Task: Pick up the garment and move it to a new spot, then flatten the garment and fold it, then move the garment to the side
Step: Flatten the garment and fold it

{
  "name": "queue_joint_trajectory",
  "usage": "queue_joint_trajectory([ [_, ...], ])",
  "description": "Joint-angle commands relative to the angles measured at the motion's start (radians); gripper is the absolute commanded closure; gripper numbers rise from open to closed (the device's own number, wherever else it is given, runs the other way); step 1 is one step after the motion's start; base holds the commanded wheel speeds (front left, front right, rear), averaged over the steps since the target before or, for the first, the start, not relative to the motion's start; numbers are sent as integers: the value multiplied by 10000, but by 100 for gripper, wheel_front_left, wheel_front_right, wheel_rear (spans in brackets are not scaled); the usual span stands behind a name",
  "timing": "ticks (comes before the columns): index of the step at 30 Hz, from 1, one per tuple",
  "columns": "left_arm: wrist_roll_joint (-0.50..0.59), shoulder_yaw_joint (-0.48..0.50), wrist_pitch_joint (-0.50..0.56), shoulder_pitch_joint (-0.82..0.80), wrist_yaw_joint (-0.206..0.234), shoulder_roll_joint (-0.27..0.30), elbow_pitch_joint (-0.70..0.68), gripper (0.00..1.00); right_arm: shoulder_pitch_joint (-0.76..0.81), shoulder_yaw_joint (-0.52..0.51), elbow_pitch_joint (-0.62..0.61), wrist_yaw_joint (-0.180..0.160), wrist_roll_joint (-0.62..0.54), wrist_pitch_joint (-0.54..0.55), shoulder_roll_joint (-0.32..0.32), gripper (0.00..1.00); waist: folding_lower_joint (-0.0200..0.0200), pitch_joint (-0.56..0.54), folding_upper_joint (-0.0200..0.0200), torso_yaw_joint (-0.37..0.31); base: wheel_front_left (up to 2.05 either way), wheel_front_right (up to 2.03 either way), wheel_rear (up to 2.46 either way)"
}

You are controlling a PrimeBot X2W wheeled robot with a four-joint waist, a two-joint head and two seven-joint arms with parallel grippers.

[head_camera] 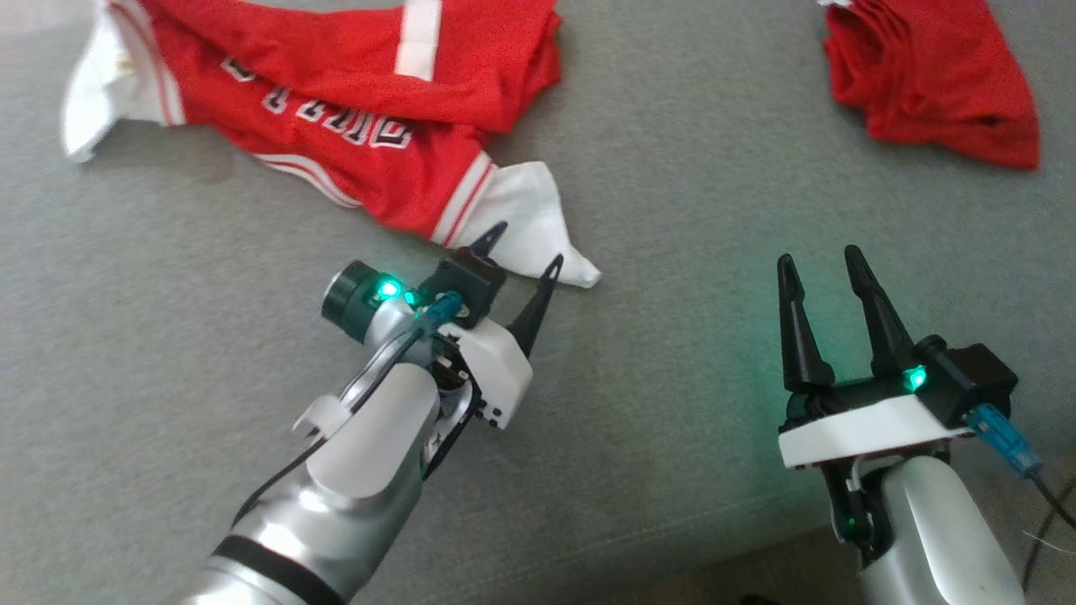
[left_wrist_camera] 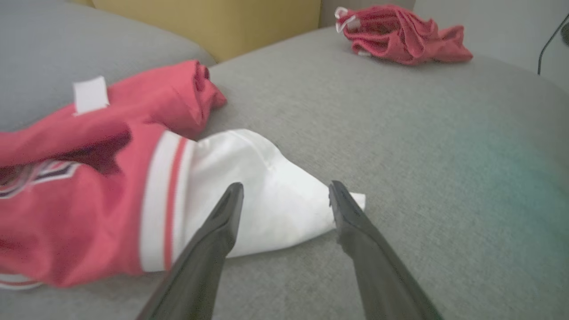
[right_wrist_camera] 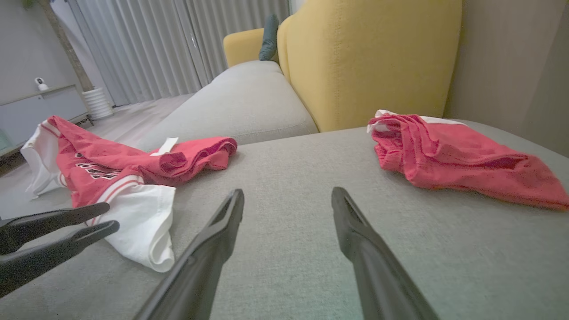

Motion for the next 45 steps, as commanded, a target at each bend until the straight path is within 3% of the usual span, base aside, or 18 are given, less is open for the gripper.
queue_joint_trajectory([
  [1, -134, 46, 145, -505, 44, 88, -122, 0, -120, 188, -290, 65, 86, -110, -39, 0, 0, 191, 0, -274, 0, 0, 0],
  [6, -569, -668, 716, -619, -1, 87, 276, 0, -129, 197, -297, 65, 185, -110, -39, 0, 0, 283, 0, -521, 0, 0, 0],
  [11, -892, -973, 805, -844, 300, 86, 803, 0, -134, 215, -293, 65, 253, -110, -39, 0, 0, 248, 0, -600, 0, 0, 0],
  [12, -936, -987, 731, -892, 383, 86, 877, 15, -128, 209, -297, 65, 255, -110, -39, 0, 0, 236, 0, -594, 0, 0, 0],
  [13, -979, -1004, 641, -943, 464, 86, 941, 64, -123, 206, -299, 65, 256, -110, -39, 0, 0, 225, 0, -584, 0, 0, 0],
  [14, -1022, -1035, 551, -990, 524, 86, 994, 100, -121, 206, -299, 65, 258, -110, -39, 0, 0, 211, 0, -568, 0, 0, 0],
  [23, -1196, -1244, -239, -1253, 690, 110, 746, 100, -31, -81, -292, 65, 173, -110, -39, 0, 0, -91, 0, 94, 0, 0, 0],
  [26, -1175, -1059, -384, -1077, 800, 497, 146, 100, 60, -200, -289, 65, 148, -110, -39, 0, 0, -332, 0, 501, 0, 0, 0],
  [32, -1243, -224, -446, 159, 1543, 2255, -2294, 100, 279, -336, -266, 65, 134, -111, -39, 0, 0, -733, 0, 1183, 0, 0, 0],
  [40, -1423, 1008, 28, 2682, 3179, 4971, -6334, 100, 504, -515, -284, 65, 29, -111, -39, 0, 0, -960, 0, 1707, 0, 0, 0],
  [45, -1700, 1849, 510, 4179, 4251, 6186, -7934, 100, 605, -489, -282, 65, -73, -111, -39, 0, 0, -1021, 0, 1858, 0, 0, 0],
])
